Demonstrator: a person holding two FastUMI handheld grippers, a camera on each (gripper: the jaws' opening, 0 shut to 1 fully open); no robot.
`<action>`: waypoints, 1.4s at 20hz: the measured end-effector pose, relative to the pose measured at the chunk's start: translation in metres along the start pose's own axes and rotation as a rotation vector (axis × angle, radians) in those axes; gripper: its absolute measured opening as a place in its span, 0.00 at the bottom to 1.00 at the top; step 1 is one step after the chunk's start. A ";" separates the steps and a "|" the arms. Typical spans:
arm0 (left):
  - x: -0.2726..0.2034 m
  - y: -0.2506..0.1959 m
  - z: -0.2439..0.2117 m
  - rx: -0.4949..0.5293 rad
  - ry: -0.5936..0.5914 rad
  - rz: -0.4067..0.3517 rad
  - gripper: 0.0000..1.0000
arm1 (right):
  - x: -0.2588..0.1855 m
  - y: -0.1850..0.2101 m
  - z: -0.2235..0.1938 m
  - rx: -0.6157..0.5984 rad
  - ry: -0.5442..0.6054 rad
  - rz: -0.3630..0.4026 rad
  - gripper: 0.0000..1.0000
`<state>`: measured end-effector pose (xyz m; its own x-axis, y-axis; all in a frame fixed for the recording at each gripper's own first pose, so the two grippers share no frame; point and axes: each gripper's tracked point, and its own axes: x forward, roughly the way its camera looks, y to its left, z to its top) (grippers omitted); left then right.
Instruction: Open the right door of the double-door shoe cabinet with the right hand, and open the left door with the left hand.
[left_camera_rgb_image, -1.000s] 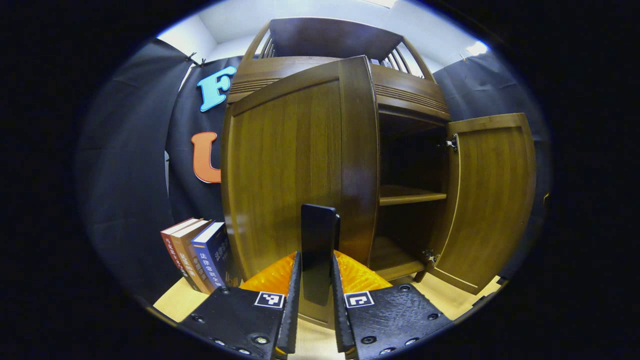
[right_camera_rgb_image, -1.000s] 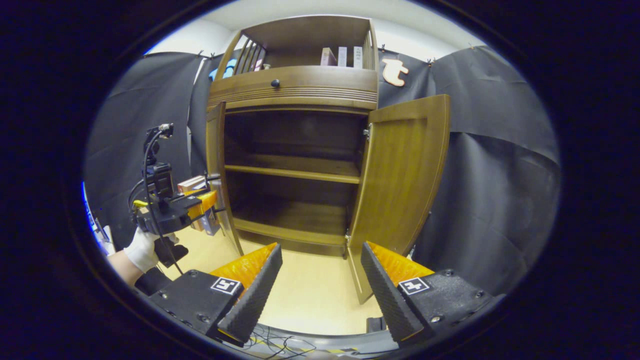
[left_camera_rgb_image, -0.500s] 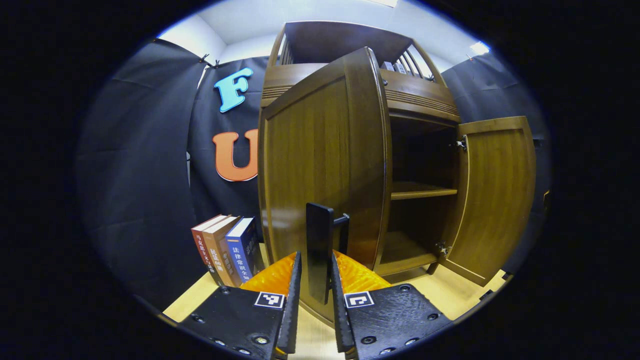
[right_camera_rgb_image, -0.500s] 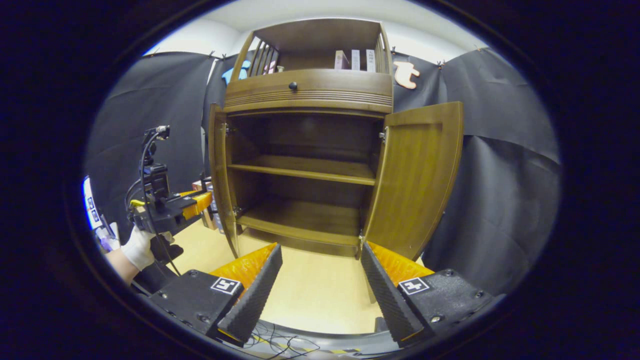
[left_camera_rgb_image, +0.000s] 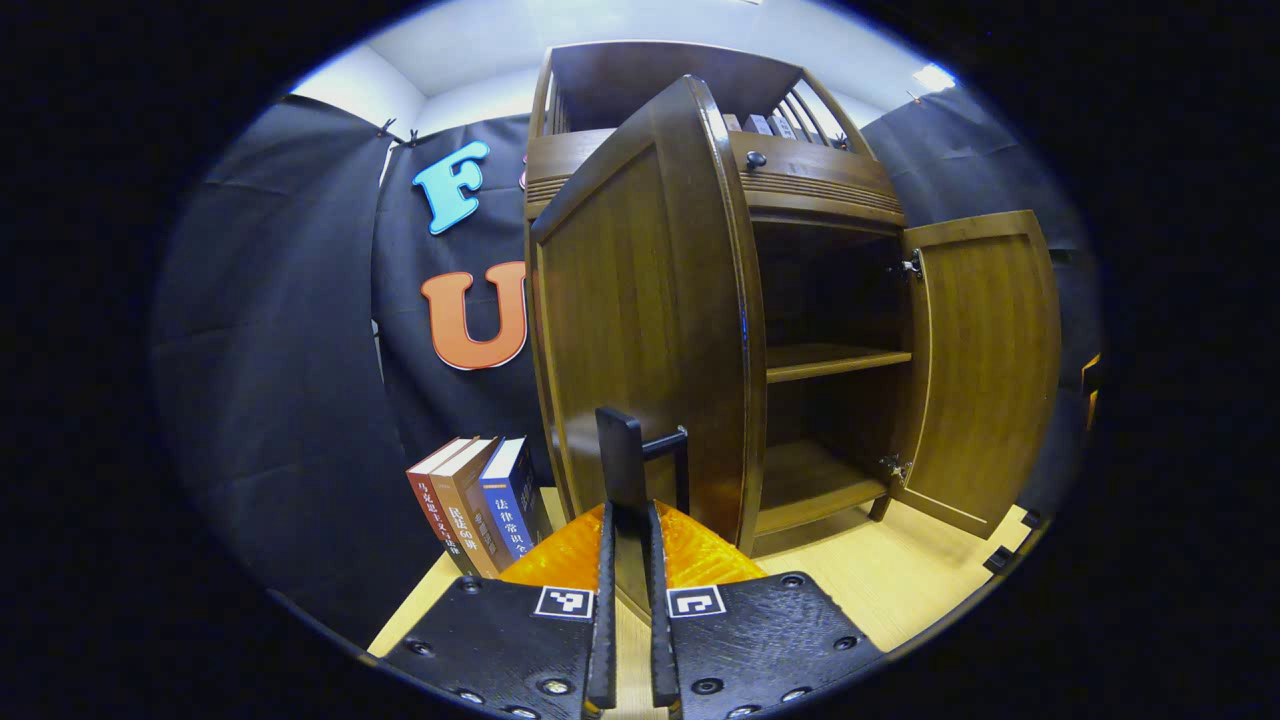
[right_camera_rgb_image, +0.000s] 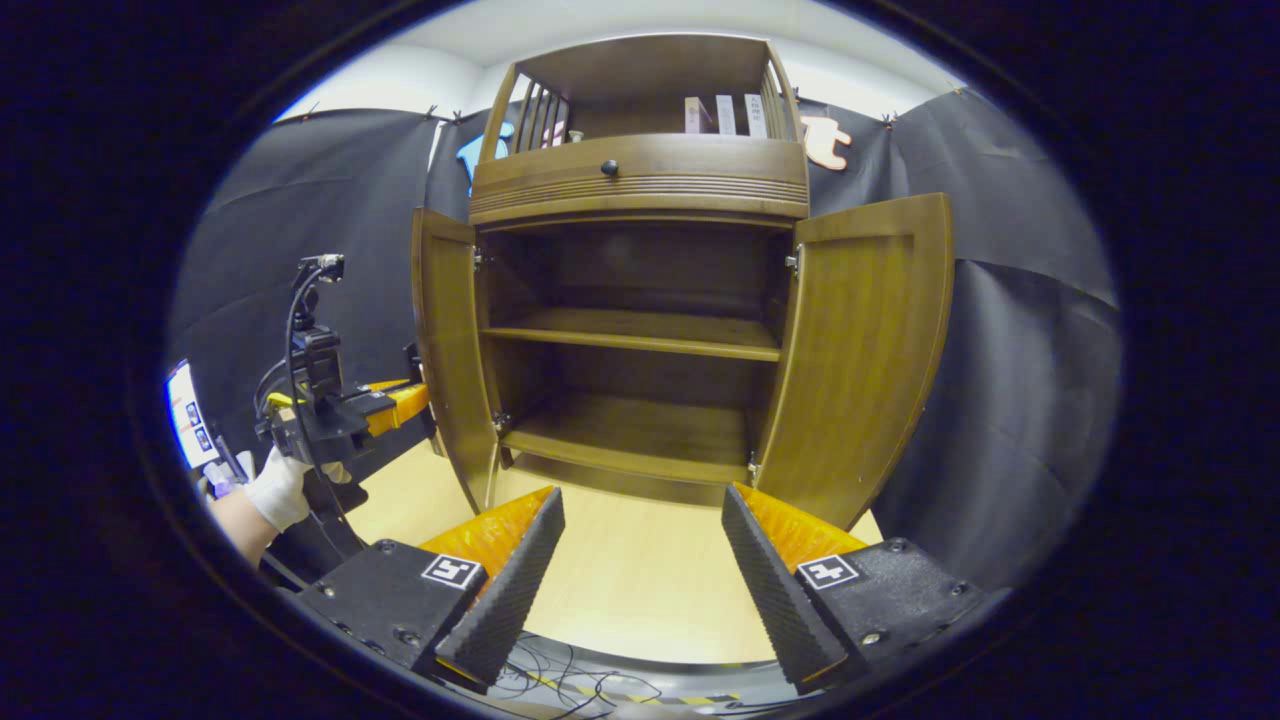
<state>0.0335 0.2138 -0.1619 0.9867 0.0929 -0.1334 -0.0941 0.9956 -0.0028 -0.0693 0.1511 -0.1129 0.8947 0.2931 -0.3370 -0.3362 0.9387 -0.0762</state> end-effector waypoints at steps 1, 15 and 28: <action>-0.002 0.003 0.000 -0.006 0.000 0.005 0.12 | 0.001 0.001 -0.001 0.002 0.002 0.002 1.00; -0.019 0.087 -0.010 -0.077 -0.020 0.060 0.00 | 0.005 0.023 -0.008 0.019 0.021 0.039 1.00; -0.013 0.131 -0.021 -0.032 0.047 -0.128 0.00 | -0.002 0.014 -0.007 0.020 0.017 0.001 1.00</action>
<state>0.0053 0.3428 -0.1812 0.9837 -0.0368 -0.1760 0.0276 0.9981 -0.0547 -0.0774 0.1623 -0.1197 0.8894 0.2911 -0.3525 -0.3310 0.9419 -0.0572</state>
